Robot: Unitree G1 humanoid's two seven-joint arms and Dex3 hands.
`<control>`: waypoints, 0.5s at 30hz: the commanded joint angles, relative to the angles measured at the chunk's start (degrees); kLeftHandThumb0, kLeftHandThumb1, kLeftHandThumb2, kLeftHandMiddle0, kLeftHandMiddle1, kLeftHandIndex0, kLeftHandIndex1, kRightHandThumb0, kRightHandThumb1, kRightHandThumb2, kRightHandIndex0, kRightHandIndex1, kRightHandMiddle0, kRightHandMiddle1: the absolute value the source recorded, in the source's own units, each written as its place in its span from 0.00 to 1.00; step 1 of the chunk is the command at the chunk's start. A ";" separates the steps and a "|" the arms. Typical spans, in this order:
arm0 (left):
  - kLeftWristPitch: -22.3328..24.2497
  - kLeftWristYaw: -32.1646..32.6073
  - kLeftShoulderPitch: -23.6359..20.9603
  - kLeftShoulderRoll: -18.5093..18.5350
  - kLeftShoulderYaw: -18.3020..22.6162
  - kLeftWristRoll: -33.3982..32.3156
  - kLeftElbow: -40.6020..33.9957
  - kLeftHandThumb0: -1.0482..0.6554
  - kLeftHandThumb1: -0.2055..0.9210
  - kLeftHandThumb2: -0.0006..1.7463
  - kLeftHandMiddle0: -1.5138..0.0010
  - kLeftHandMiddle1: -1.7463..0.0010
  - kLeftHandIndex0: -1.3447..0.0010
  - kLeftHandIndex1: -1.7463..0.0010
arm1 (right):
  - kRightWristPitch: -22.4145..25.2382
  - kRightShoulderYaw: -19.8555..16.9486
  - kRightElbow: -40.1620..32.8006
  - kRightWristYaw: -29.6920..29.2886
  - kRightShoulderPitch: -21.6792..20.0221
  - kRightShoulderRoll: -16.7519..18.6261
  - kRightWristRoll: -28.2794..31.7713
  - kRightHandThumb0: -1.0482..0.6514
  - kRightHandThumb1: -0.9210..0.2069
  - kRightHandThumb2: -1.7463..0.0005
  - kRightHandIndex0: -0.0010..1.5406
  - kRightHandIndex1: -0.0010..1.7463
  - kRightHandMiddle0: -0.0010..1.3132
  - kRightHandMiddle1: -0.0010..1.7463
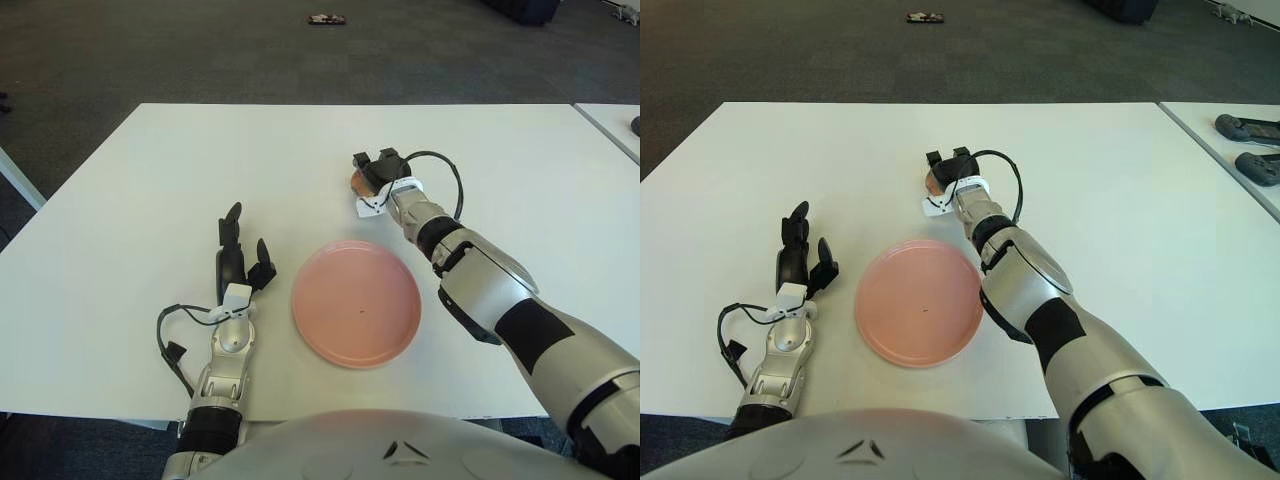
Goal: Put the apple into the plate.
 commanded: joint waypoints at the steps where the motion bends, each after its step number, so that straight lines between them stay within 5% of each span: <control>1: 0.95 -0.38 0.24 0.00 -0.04 -0.04 0.22 0.11 1.00 0.51 0.84 0.95 1.00 0.66 | -0.89 -0.35 -0.19 -0.59 0.79 -1.98 0.22 0.09 0.00 0.85 0.10 0.45 0.00 0.49; 15: 2.93 -0.86 -0.04 -0.18 -0.48 0.30 -1.29 0.11 1.00 0.52 0.83 0.95 1.00 0.64 | -6.53 -2.17 -1.01 -3.20 1.93 -7.38 1.84 0.11 0.02 0.87 0.10 0.47 0.00 0.51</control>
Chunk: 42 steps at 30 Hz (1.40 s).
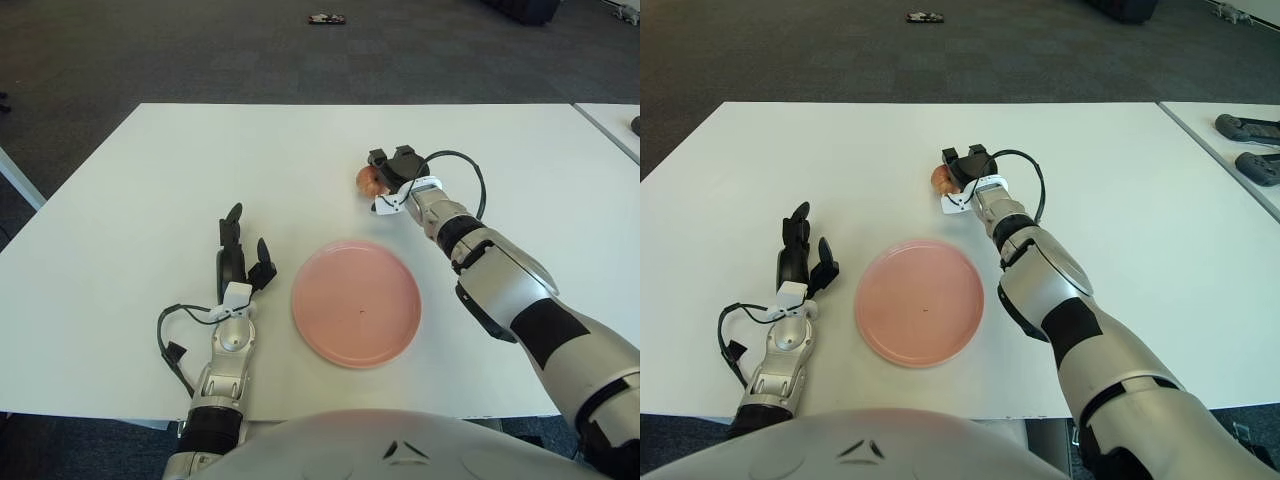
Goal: Put the apple into the plate.
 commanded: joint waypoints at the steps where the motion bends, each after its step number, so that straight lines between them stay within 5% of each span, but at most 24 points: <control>1: 0.86 -0.26 -0.18 0.09 -0.33 0.54 -0.25 0.11 1.00 0.52 0.83 0.95 1.00 0.64 | -1.76 -0.81 -0.66 -1.33 0.82 -2.14 0.88 0.11 0.02 0.87 0.10 0.47 0.00 0.51; 22: 1.13 -0.69 -0.33 0.52 -0.66 0.64 -0.53 0.11 1.00 0.52 0.83 0.95 1.00 0.64 | -11.98 -6.69 -3.14 -6.51 3.99 -8.27 6.29 0.13 0.02 0.87 0.09 0.48 0.00 0.58; 42: 1.32 -1.12 -1.04 0.44 -0.78 0.36 -0.05 0.11 1.00 0.52 0.84 0.94 1.00 0.64 | -21.04 -4.98 -6.38 -10.65 7.37 -13.22 5.26 0.14 0.00 0.85 0.10 0.49 0.00 0.62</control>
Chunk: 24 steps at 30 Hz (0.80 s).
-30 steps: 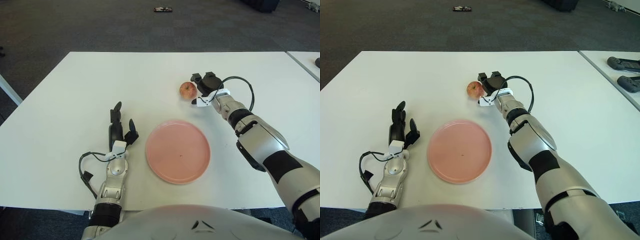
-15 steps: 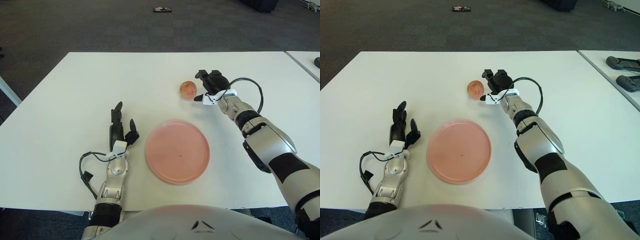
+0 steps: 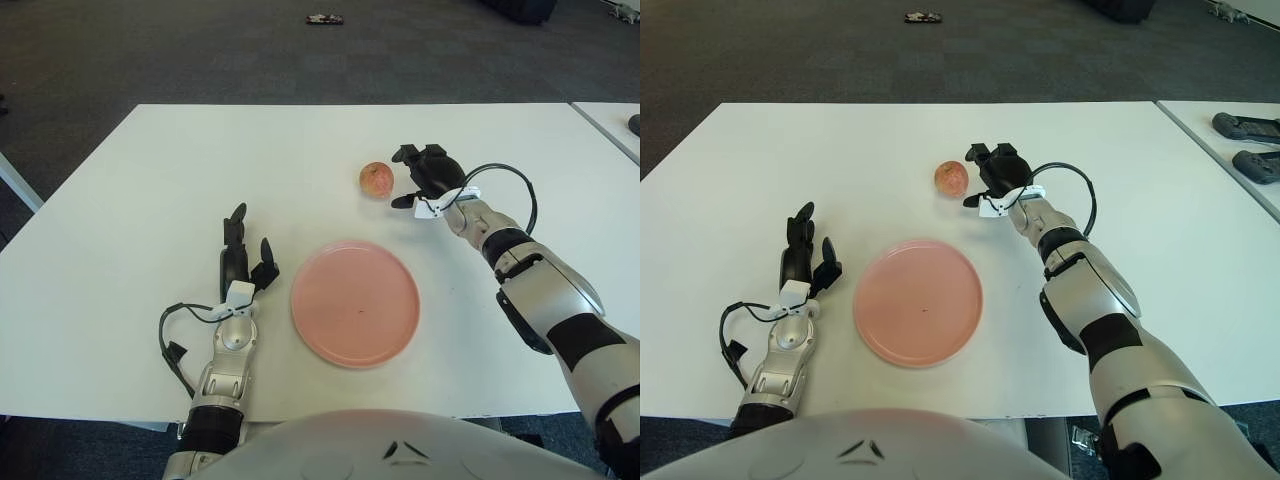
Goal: Put the apple into the plate.
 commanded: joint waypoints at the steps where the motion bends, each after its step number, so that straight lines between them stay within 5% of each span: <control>1: 0.72 -0.47 -0.89 0.26 -0.15 0.16 0.08 0.11 1.00 0.52 0.84 0.94 1.00 0.64 | -2.29 0.22 -1.33 -1.02 0.87 -2.12 -0.29 0.14 0.00 0.85 0.10 0.49 0.00 0.62; 15: 0.98 -0.52 -2.02 0.29 -0.44 0.43 0.77 0.11 1.00 0.53 0.84 0.94 1.00 0.64 | -3.21 0.49 -0.90 -0.95 0.23 -3.19 -0.38 0.14 0.00 0.85 0.10 0.49 0.00 0.64; 24: 1.08 -0.58 -2.16 0.34 -0.43 0.26 0.88 0.11 1.00 0.53 0.84 0.94 1.00 0.65 | 0.38 -2.12 0.88 3.28 -3.31 0.44 2.47 0.12 0.00 0.86 0.06 0.44 0.00 0.55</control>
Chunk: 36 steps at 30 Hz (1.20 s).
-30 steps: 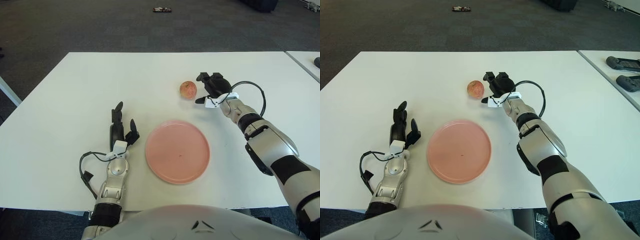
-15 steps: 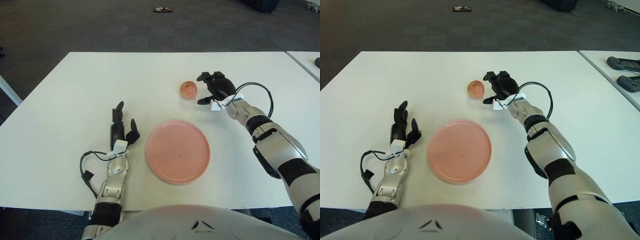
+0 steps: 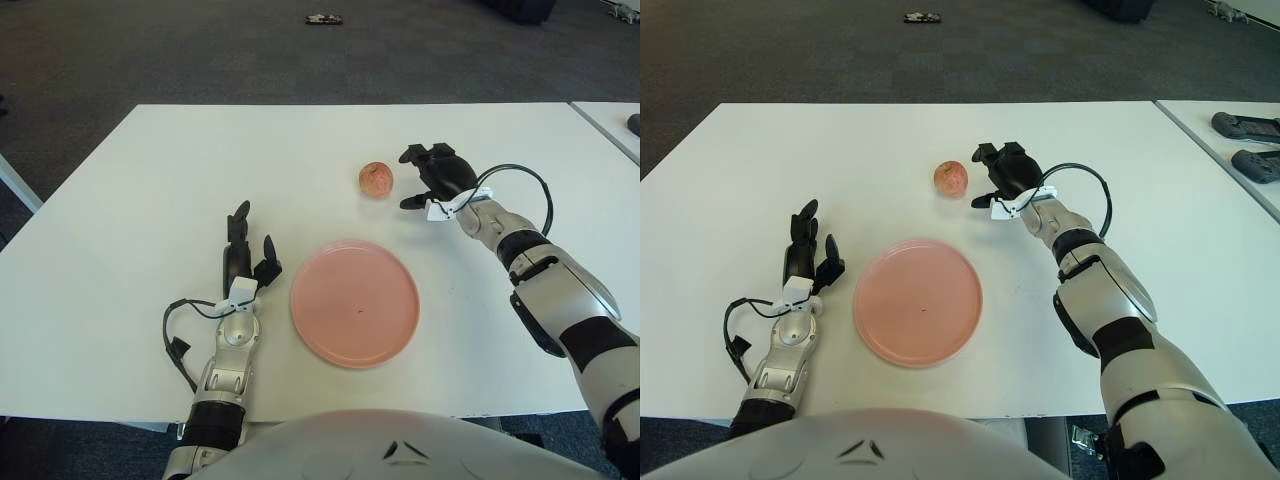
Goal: Put the apple into the plate.
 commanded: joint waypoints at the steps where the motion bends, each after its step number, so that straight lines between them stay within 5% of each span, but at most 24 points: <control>1: 0.33 -0.28 -1.08 0.37 -0.04 0.21 0.49 0.11 1.00 0.53 0.84 0.94 1.00 0.65 | 1.03 -1.57 0.33 1.80 -3.20 2.05 1.80 0.12 0.01 0.86 0.05 0.41 0.00 0.52; 16: 0.24 0.21 -0.60 0.37 -0.13 0.87 0.08 0.10 1.00 0.53 0.84 0.94 1.00 0.64 | 7.47 -1.78 2.58 4.53 -5.54 8.79 1.63 0.01 0.00 0.86 0.00 0.07 0.00 0.14; 36: -0.89 0.91 0.24 -0.01 -0.57 1.49 -0.57 0.12 1.00 0.52 0.84 0.94 1.00 0.64 | 13.56 -0.76 3.65 6.49 -7.07 13.87 0.72 0.00 0.00 0.86 0.00 0.03 0.00 0.10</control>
